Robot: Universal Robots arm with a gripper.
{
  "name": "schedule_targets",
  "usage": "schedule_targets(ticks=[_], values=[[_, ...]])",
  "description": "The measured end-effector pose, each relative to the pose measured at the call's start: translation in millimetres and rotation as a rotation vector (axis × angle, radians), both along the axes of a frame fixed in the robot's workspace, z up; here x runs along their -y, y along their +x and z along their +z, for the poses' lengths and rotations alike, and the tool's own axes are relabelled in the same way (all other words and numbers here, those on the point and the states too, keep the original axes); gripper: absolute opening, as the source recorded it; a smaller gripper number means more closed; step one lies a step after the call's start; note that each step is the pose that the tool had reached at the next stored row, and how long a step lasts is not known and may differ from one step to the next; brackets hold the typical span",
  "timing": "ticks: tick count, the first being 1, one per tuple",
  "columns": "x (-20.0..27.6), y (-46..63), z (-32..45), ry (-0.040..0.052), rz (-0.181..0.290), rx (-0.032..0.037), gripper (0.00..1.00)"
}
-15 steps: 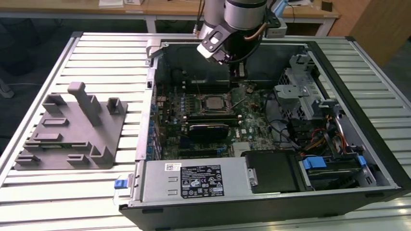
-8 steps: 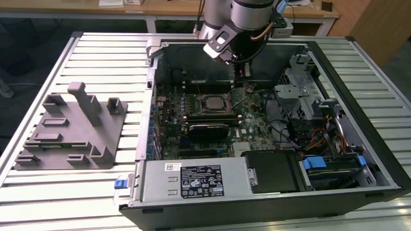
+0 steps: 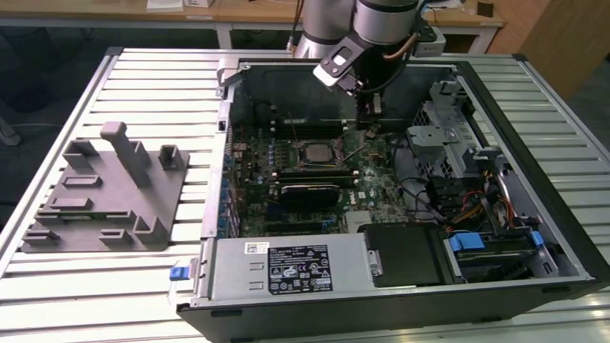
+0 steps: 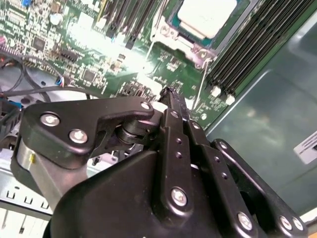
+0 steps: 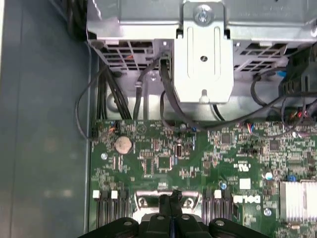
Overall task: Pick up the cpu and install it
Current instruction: 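Close the cpu cover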
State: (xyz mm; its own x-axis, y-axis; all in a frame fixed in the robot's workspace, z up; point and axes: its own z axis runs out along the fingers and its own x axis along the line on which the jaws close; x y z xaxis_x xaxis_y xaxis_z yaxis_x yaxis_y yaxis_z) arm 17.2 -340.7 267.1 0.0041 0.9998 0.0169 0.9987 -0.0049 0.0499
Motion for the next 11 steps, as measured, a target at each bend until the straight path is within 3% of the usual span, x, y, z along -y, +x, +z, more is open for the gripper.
schedule_targets(ticks=[11], values=[[0.0,19.0,-1.7,0.0003,-0.001,-0.0004,0.11]])
